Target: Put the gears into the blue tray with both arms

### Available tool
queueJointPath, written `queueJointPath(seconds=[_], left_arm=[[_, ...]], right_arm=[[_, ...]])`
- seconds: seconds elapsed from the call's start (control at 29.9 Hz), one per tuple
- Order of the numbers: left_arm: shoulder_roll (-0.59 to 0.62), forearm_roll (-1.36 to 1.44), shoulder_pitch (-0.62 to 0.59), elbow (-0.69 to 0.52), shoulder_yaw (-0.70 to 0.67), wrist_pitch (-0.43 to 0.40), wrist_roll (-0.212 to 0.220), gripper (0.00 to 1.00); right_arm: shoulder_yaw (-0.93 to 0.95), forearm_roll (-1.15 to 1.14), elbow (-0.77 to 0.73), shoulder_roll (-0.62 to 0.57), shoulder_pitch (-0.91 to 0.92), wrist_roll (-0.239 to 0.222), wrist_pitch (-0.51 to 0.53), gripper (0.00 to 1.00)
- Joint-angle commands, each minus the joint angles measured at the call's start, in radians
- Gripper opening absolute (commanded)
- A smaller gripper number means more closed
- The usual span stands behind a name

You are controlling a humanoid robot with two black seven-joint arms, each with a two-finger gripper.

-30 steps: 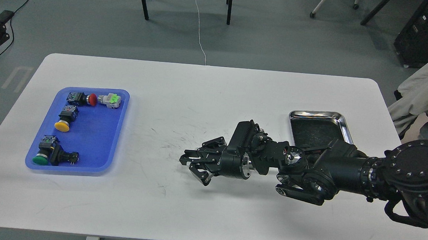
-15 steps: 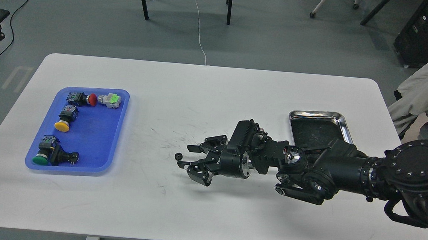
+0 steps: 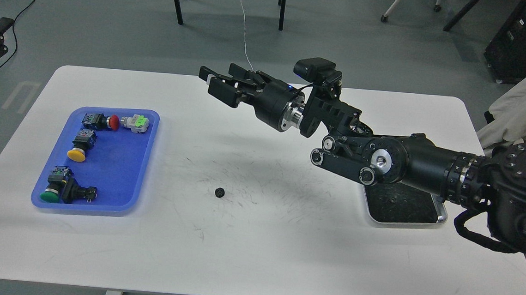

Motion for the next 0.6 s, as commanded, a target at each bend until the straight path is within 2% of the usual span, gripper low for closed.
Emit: queueJointPath(seconds=[0.0, 0.13, 0.3, 0.4, 0.5, 0.57], left_arm=[[0.004, 0.004, 0.0, -0.038, -0.012, 0.045, 0.003, 0.98], [0.016, -0.002, 0.003, -0.061, -0.027, 0.071, -0.003, 0.98], [0.015, -0.008, 0.006, -0.087, -0.029, 0.089, -0.013, 0.98], [0.005, -0.03, 0.02, -0.093, -0.027, 0.135, -0.018, 0.98], [-0.004, -0.034, 0.041, -0.104, -0.027, 0.154, -0.05, 0.98], [-0.03, -0.039, 0.049, -0.103, -0.027, 0.181, -0.053, 0.98]], right_arm=[[0.063, 0.113, -0.027, -0.003, 0.015, -0.006, 0.015, 0.84], [0.167, 0.321, -0.05, -0.041, 0.018, -0.012, 0.026, 0.94], [0.215, 0.602, -0.084, -0.094, 0.018, -0.022, 0.058, 0.95], [0.216, 0.676, -0.098, -0.113, 0.015, -0.033, 0.055, 0.95], [0.227, 0.718, -0.093, -0.158, 0.006, -0.038, 0.054, 0.95], [0.235, 0.776, -0.093, -0.204, 0.004, -0.062, 0.06, 0.95]])
